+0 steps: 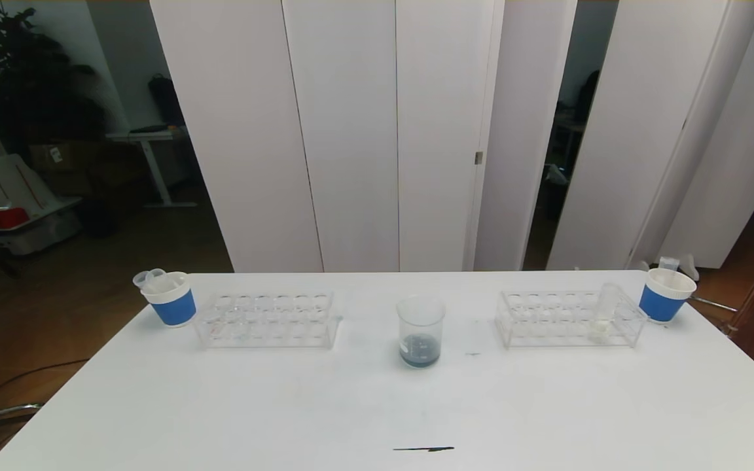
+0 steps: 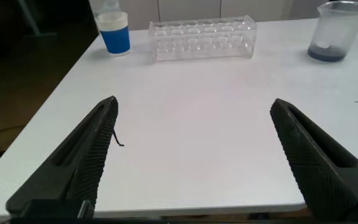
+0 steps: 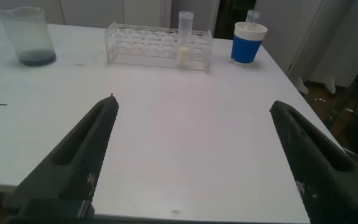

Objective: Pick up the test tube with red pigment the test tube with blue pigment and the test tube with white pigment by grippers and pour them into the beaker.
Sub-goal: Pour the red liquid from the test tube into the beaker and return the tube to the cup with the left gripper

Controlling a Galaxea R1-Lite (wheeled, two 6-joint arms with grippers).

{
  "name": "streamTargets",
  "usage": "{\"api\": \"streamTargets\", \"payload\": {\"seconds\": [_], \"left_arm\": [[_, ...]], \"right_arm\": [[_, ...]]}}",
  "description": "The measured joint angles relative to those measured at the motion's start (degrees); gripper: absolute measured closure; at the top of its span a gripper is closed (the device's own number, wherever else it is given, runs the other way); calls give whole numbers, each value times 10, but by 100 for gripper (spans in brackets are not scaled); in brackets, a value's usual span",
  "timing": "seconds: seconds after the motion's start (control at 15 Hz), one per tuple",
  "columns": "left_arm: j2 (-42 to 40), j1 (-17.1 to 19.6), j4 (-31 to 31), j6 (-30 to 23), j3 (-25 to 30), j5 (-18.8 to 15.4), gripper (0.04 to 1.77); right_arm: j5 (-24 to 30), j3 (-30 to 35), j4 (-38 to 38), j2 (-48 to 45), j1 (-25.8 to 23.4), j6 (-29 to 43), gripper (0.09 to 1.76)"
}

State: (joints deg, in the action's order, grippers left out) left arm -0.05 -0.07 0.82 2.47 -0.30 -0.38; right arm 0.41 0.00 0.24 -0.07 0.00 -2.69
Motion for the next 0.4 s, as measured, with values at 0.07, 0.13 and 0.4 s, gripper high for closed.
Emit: {"api": "streamTargets", "payload": {"seconds": [0.07,0.13,0.4], "left_arm": [[-1,0,-11,-1,0,0,6],[-1,0,-9,-3,2,1,6],[-2,0,-8,-2,3,2,6]], "right_arm": [[0,0,0,0,0,0,10],[0,0,0,0,0,0,10],[0,0,0,0,0,0,10]]}}
